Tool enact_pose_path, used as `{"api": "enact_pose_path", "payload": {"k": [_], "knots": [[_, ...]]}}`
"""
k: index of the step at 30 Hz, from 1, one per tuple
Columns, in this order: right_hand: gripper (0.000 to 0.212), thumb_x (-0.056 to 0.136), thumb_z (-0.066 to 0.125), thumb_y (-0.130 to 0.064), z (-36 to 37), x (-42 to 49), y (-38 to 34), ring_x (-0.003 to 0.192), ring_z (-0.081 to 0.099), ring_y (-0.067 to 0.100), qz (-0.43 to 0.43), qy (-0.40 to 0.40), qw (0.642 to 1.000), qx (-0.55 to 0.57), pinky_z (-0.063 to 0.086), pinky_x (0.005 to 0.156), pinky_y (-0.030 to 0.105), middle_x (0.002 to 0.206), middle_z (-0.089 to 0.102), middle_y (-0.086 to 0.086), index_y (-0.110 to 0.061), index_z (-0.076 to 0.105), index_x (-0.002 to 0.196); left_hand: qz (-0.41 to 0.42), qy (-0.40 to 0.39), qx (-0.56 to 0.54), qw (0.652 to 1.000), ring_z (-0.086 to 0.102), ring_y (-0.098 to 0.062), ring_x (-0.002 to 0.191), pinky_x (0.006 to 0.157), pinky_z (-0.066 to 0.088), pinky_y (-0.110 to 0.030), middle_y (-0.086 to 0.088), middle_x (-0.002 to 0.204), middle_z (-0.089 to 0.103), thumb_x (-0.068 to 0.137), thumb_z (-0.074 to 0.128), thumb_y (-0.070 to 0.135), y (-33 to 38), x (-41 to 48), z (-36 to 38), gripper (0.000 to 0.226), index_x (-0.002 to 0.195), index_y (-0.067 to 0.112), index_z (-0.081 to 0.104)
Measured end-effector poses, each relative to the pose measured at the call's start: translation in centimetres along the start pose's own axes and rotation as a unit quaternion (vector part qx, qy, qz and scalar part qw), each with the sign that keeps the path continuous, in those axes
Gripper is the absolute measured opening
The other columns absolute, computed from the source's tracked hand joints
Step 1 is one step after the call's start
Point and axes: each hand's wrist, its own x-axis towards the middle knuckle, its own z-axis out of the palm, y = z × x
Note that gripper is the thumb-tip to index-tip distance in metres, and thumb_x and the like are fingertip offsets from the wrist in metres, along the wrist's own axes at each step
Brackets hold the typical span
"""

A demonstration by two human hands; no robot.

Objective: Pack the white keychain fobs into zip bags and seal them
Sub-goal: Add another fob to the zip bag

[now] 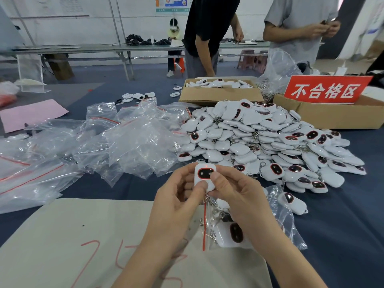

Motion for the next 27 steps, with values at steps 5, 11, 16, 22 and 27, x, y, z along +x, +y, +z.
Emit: {"api": "enact_pose_path", "payload": {"k": [5,11,16,22,27], "knots": [[0.027,0.086,0.063,-0.045,0.1,-0.3,0.1,0.091,0.072,0.008,-0.042,-0.007,0.996,-0.073,0.055,0.078,0.016,0.103,0.073,-0.015,-0.049,0.065,0.112,0.059,0.027,0.124,0.990,0.066,-0.010,0.087,0.075,0.047,-0.011,0.010,0.094,0.073,0.090,0.074,0.016,-0.2,0.1,-0.8,0.021,0.103,0.033,0.075],[0.012,0.096,0.058,-0.022,-0.2,-0.5,-0.2,0.100,0.071,0.021,-0.046,-0.039,0.998,-0.010,0.057,0.090,0.028,0.103,0.074,0.004,-0.022,0.063,0.106,0.060,0.048,0.112,0.991,0.065,-0.010,0.087,0.077,0.047,-0.010,0.015,0.097,0.074,0.086,0.077,0.031,-0.2,0.1,-1.0,0.018,0.101,0.039,0.073],[0.013,0.098,0.054,-0.012,0.2,-0.9,-0.5,0.103,0.069,0.029,-0.049,-0.060,0.997,0.008,0.055,0.096,0.041,0.104,0.074,0.011,-0.003,0.060,0.105,0.102,0.040,0.142,0.984,0.067,-0.013,0.087,0.077,0.046,-0.010,0.009,0.094,0.073,0.087,0.076,0.018,0.1,0.0,-1.0,0.013,0.094,0.029,0.075],[0.008,0.096,0.058,-0.003,0.1,-0.8,-0.3,0.099,0.072,0.015,-0.045,-0.013,0.998,0.034,0.055,0.084,0.022,0.105,0.076,0.003,-0.003,0.066,0.096,0.088,0.046,0.117,0.988,0.067,-0.010,0.086,0.077,0.047,-0.010,0.008,0.093,0.071,0.083,0.079,0.014,0.3,-0.2,-0.3,0.014,0.089,0.026,0.075],[0.012,0.096,0.057,-0.001,-0.2,-1.0,-0.7,0.103,0.069,0.004,-0.041,-0.049,0.997,0.031,0.050,0.083,0.013,0.113,0.074,-0.010,-0.008,0.066,0.098,-0.047,0.002,-0.053,0.998,0.069,-0.010,0.085,0.076,0.055,-0.021,0.001,0.101,0.077,0.080,0.071,0.044,0.5,0.1,-0.5,0.027,0.103,0.031,0.075]]}}
